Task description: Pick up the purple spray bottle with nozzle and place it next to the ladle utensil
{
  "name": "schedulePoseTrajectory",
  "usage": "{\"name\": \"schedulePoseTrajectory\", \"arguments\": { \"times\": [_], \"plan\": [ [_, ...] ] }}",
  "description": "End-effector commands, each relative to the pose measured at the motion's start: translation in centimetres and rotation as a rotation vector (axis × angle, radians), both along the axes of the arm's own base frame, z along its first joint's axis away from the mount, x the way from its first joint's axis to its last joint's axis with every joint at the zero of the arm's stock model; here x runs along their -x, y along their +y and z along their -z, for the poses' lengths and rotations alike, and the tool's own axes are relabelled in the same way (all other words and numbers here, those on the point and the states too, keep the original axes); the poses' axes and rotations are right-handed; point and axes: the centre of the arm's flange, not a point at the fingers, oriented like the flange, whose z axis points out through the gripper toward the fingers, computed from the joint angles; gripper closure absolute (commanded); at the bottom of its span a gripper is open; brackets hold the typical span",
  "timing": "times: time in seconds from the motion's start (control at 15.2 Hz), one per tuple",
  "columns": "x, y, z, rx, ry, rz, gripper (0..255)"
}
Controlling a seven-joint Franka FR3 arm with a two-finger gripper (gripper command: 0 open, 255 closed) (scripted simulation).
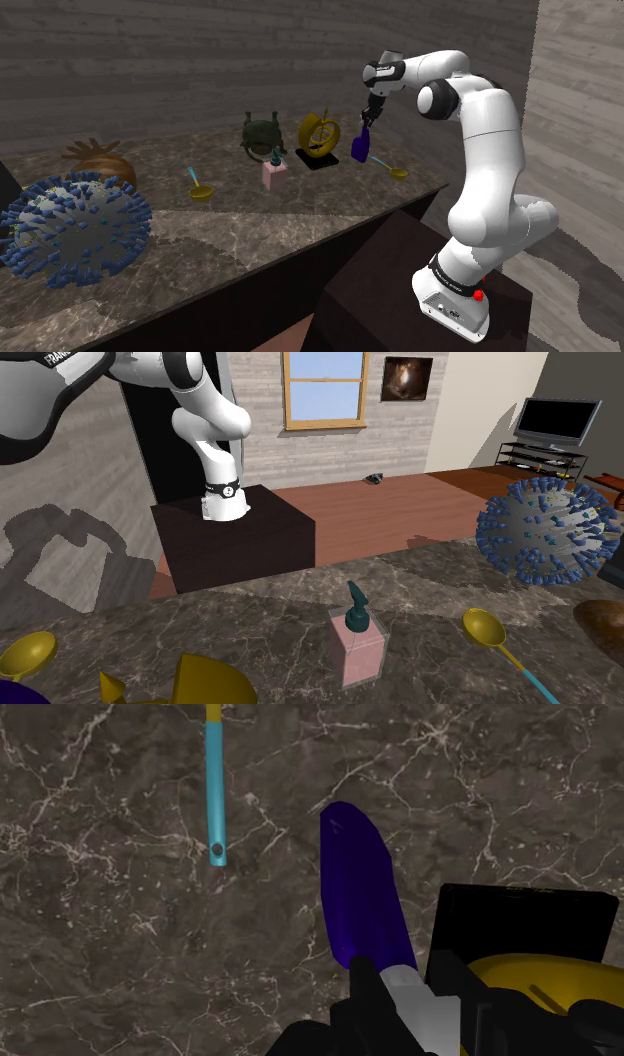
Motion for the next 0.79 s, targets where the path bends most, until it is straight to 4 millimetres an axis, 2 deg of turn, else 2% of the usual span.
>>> {"name": "schedulePoseTrajectory", "arguments": {
  "times": [0.0,0.4,0.46,0.73],
  "plan": [
    [-0.03,-0.06,0.34,0.001,-0.001,0.0,255],
    [-0.04,-0.06,0.34,0.001,-0.001,0.0,255],
    [-0.04,-0.06,0.33,0.001,-0.001,0.0,0],
    [-0.03,-0.06,0.34,0.001,-0.001,0.0,0]
  ]
}}
